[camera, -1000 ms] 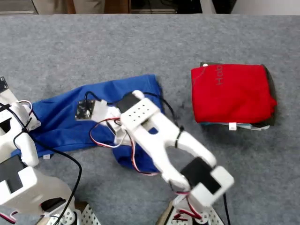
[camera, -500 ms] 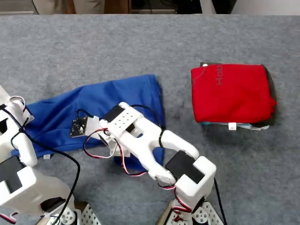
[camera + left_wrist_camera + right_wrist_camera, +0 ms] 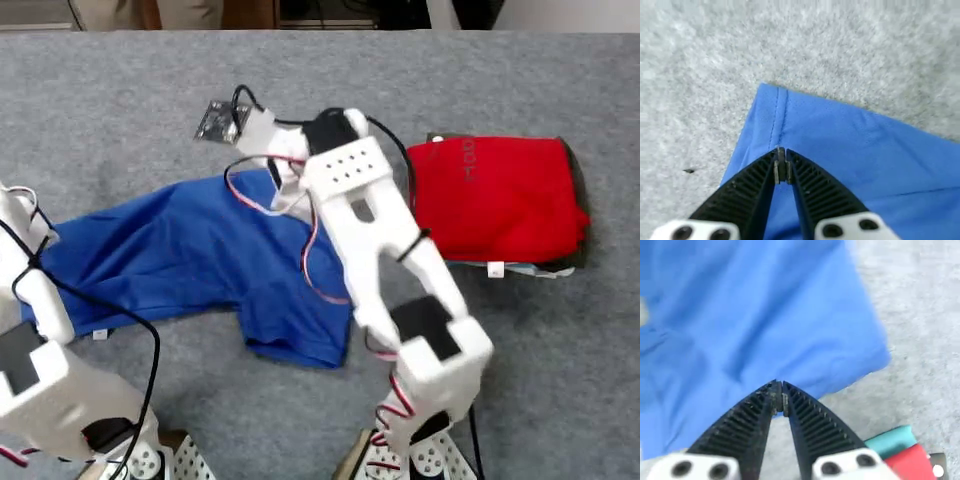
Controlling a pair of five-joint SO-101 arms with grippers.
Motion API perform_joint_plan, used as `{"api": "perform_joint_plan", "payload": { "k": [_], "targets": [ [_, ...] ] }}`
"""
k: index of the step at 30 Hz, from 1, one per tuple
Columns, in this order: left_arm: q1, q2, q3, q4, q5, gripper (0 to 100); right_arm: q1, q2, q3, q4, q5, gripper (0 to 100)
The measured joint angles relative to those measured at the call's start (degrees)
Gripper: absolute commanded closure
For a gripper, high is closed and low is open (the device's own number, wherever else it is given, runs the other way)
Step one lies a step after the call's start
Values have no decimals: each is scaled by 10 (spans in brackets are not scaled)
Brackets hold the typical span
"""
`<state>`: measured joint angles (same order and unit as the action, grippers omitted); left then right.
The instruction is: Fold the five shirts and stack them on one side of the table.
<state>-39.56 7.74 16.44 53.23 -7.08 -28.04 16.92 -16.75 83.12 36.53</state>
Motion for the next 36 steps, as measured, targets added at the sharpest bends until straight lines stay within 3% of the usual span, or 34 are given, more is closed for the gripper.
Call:
{"api": "perform_joint_plan", "payload": {
  "k": [8,21,26,36],
  "targets": [
    [0,112,-18,-113,2,981,26,219,-202,-1,1,995],
    [-5,219,-169,-125,-21,981,103,564,-631,38,1,995],
    [-6,233,-244,-40,-56,981,105,577,-750,101,1,995],
    [-11,203,-382,185,-117,981,77,447,-754,181,27,995]
  ]
}}
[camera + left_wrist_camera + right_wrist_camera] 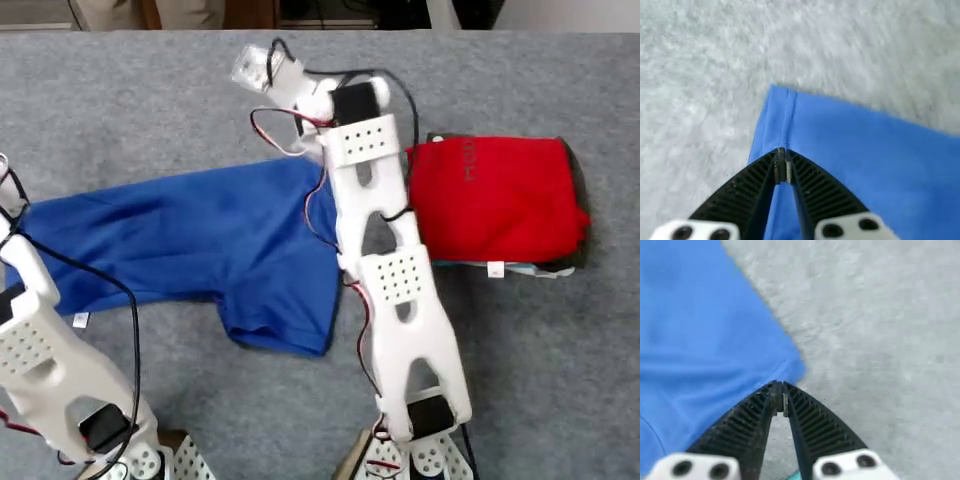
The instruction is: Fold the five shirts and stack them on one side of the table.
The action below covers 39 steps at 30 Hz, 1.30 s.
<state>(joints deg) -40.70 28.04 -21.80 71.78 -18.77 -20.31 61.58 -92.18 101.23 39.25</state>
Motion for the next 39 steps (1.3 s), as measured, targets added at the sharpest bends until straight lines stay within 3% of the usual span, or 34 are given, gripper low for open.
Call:
{"api": "perform_joint_plan", "payload": {
  "k": [4,8,11,18,26,32,39],
  "targets": [
    [0,-49,22,69,-27,981,0,-13,42,0,0,995],
    [-1,-115,130,76,-52,981,0,-11,89,-25,0,995],
    [-7,-177,257,29,-60,981,0,15,96,-63,-11,995],
    [-55,-258,518,-183,-62,981,0,89,99,-146,-28,995],
    [-93,-258,535,-262,-61,981,3,129,99,-164,-28,995],
    [-98,-258,495,-262,-61,981,6,122,99,-144,-28,995],
    [-98,-268,465,-229,-61,981,6,20,99,-51,-28,995]
  ]
}}
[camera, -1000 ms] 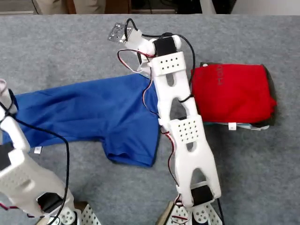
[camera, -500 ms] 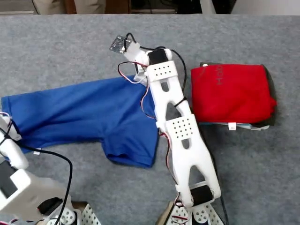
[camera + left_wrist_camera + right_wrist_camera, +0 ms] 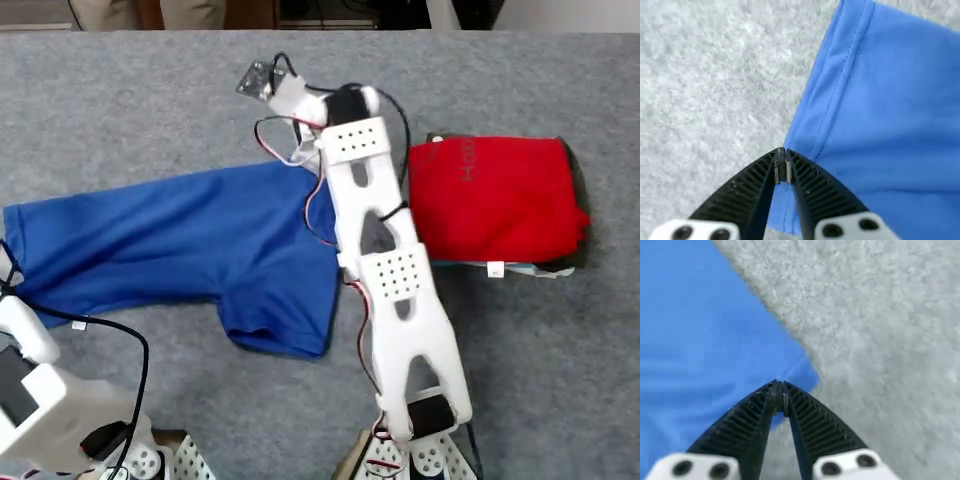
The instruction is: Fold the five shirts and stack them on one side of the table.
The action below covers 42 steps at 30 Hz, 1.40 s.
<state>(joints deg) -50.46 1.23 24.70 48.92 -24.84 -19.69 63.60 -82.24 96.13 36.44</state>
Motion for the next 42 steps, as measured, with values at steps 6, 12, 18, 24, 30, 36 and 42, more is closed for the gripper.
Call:
{"api": "perform_joint_plan", "payload": {
  "k": [6,12,18,24,30,36,42],
  "targets": [
    [-5,-6,-8,54,-1,981,-13,-141,56,52,9,994],
    [-5,-111,79,46,-1,981,-95,-341,278,52,25,995],
    [-5,-225,250,-71,19,981,-155,-526,557,41,33,993],
    [-5,-230,287,-139,69,981,-195,-633,802,-13,34,966],
    [-6,-163,267,-146,83,981,-238,-676,1015,-127,36,889],
    [-6,-93,226,-138,83,981,-262,-676,1124,-216,36,852],
    [-6,-87,219,-138,83,981,-267,-658,1145,-258,36,748]
  ]
}}
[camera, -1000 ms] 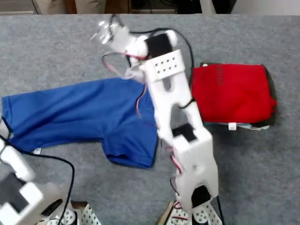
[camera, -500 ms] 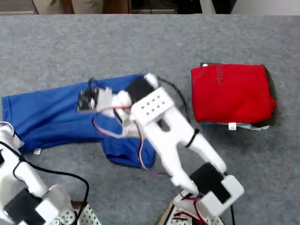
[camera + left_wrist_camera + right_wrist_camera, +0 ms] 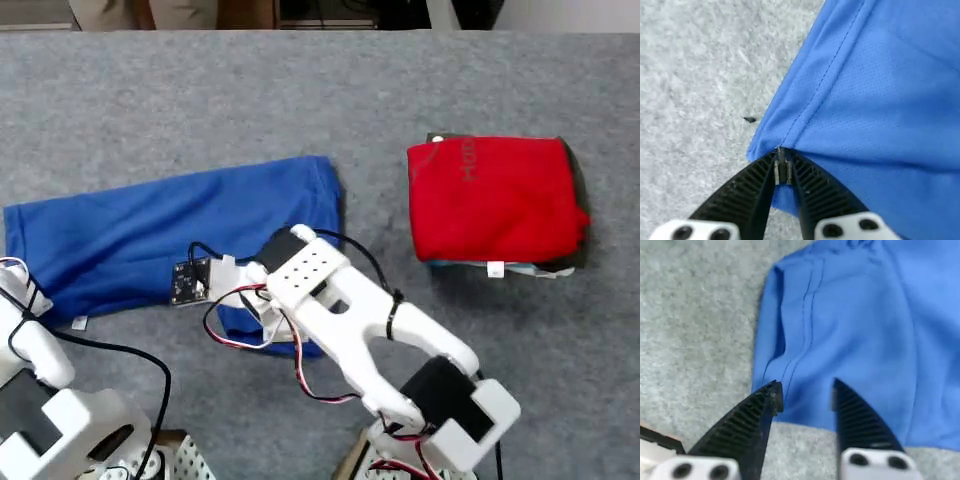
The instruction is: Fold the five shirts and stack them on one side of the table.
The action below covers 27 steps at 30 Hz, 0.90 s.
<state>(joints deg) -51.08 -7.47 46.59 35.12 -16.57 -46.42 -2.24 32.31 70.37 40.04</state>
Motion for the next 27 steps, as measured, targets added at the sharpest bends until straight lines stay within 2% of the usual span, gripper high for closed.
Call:
{"api": "perform_joint_plan", "payload": {
  "k": [9,16,18,25,27],
  "targets": [
    [0,0,0,0,0,981,-4,81,0,-45,0,680],
    [0,0,0,0,0,981,-24,113,-9,-44,0,683],
    [0,0,0,0,0,981,-24,123,-19,-37,0,719],
    [0,0,0,0,0,981,-18,196,-125,11,0,987],
    [0,0,0,0,0,981,2,233,-173,35,0,990]
  ]
}}
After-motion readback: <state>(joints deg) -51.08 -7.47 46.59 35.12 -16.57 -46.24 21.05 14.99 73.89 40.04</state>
